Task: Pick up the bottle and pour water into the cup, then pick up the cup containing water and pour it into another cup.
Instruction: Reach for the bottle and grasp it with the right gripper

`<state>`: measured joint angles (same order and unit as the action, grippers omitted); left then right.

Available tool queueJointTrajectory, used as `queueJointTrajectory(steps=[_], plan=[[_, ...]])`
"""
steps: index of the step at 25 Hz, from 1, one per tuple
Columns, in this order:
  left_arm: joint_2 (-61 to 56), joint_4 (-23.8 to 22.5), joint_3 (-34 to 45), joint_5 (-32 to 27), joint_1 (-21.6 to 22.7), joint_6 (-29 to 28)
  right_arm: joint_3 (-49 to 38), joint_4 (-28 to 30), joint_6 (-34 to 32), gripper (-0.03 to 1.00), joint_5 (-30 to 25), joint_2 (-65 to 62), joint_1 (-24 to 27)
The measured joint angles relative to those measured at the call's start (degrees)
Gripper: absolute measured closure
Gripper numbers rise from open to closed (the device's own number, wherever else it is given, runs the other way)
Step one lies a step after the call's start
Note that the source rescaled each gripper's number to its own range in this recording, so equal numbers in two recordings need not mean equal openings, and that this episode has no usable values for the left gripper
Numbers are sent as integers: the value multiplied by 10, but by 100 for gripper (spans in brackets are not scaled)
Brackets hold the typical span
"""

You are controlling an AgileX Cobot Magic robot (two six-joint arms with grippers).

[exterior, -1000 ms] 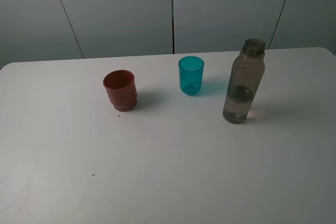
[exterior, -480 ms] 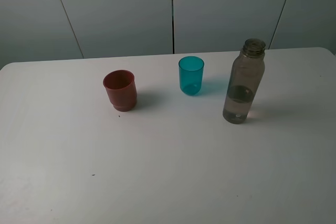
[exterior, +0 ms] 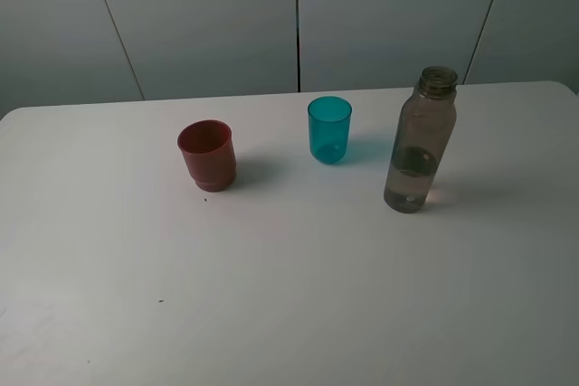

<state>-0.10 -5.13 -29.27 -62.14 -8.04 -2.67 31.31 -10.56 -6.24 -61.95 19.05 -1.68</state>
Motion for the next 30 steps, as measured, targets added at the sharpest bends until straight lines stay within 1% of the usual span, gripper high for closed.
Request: queueJointTrajectory(steps=[3, 7, 9, 12, 14, 15, 17, 18, 21, 25, 30], plan=[[0, 0, 0, 0, 0, 0, 46, -58, 0, -3, 53, 115, 0], [0, 0, 0, 0, 0, 0, 109, -87, -23, -3, 81, 238, -3], [0, 0, 0, 0, 0, 0, 122, -88, -49, -3, 103, 280, -21], [0, 0, 0, 0, 0, 0, 123, -91, -84, -3, 163, 313, -68], [0, 0, 0, 0, 0, 0, 123, -77, -94, -3, 221, 319, -94], [0, 0, 0, 0, 0, 0, 124, -52, -98, -3, 249, 319, -105], [0, 0, 0, 0, 0, 0, 125, 3, -99, -3, 279, 319, -120], [0, 0, 0, 0, 0, 0, 122, 17, -101, -3, 287, 317, -125], [0, 0, 0, 0, 0, 0, 79, 25, -93, -3, 334, 309, -130], [0, 0, 0, 0, 0, 0, -12, 23, -76, -3, 421, 296, -130], [0, 0, 0, 0, 0, 0, -120, 23, -75, -3, 532, 269, -130]])
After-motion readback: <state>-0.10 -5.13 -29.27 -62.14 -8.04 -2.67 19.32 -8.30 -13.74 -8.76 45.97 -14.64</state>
